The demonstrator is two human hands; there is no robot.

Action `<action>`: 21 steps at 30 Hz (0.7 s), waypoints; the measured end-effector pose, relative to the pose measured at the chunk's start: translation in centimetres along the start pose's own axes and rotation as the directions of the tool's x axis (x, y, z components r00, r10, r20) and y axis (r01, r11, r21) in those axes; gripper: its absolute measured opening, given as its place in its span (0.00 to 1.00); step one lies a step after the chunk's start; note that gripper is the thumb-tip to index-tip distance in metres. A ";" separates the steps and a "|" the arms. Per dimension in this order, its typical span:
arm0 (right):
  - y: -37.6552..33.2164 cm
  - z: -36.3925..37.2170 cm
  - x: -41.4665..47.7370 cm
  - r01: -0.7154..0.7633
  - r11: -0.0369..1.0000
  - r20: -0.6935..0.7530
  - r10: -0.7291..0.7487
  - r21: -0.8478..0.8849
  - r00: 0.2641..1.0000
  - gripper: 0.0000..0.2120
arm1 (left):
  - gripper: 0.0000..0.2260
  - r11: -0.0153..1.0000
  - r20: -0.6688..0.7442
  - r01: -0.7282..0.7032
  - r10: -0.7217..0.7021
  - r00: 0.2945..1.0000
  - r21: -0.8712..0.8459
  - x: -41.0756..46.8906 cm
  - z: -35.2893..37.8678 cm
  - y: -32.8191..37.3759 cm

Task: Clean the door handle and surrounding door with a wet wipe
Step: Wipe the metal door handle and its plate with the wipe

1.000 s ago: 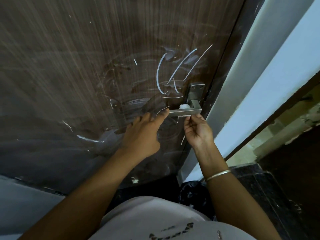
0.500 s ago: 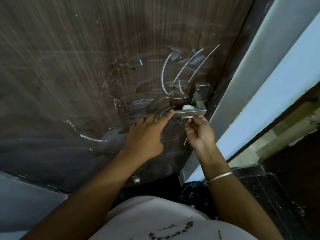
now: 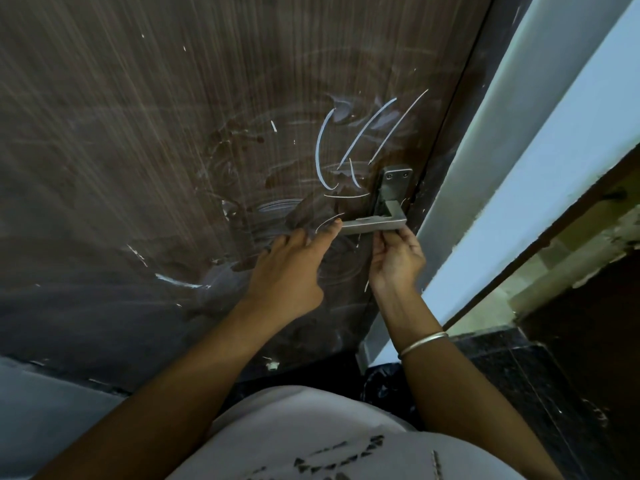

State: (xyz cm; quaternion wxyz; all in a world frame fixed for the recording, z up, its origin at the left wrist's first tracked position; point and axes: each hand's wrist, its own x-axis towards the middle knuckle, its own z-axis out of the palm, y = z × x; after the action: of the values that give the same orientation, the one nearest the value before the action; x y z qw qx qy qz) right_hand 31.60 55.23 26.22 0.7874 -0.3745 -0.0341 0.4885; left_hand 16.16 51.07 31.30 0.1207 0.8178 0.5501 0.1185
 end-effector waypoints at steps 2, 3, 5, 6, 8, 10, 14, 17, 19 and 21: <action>0.3 0.2 0.2 0.001 1.000 -0.007 -0.002 -0.026 1.000 0.11 | 0.41 1.000 0.002 -0.004 0.004 1.000 0.001 0.0 0.0 0.1; 0.4 0.3 0.1 0.002 0.998 -0.013 -0.003 -0.058 1.000 0.11 | 0.41 1.000 -0.001 -0.007 0.007 1.000 0.003 0.0 0.0 0.1; 0.5 0.2 -0.1 -0.011 0.992 -0.011 0.010 -0.123 1.000 0.11 | 0.41 1.000 -0.003 -0.007 0.007 1.000 0.007 0.1 0.0 0.1; 0.4 0.1 -0.2 -0.022 0.991 -0.007 0.021 -0.132 1.000 0.10 | 0.41 1.000 -0.004 -0.007 0.007 1.000 0.009 0.1 0.0 0.1; -0.1 -0.3 -0.1 -0.039 0.995 -0.020 0.038 -0.093 0.999 0.09 | 0.41 1.000 -0.008 -0.007 0.007 1.000 0.013 0.1 0.1 0.0; -0.9 -0.4 0.4 -0.028 1.000 -0.044 0.028 -0.001 0.999 0.09 | 0.42 1.000 -0.006 -0.005 0.005 1.000 0.017 0.0 0.2 0.0; -1.2 -0.1 1.0 -0.023 0.998 0.004 0.022 0.065 1.000 0.11 | 0.40 1.000 -0.007 -0.009 0.009 1.000 0.012 0.0 0.1 0.2; 0.0 -0.6 0.2 -0.089 0.995 0.024 0.090 -0.052 0.996 0.10 | 0.39 1.000 -0.004 -0.018 0.017 1.000 -0.013 0.1 0.2 0.2; 0.2 -1.0 0.2 -0.123 0.992 -0.008 0.122 -0.026 0.992 0.09 | 0.40 1.000 0.005 -0.017 0.017 1.000 -0.018 0.1 0.1 0.1; -0.4 -1.6 1.0 -0.103 0.994 -0.036 0.104 0.038 0.994 0.11 | 0.43 1.000 0.032 -0.007 0.007 0.999 -0.012 0.2 0.1 0.2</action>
State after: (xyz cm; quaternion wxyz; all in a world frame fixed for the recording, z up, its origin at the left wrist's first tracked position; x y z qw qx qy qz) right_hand 33.09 55.02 24.96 0.7681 -0.3707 0.0091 0.5220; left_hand 16.41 51.20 31.29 0.1336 0.8208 0.5446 0.1092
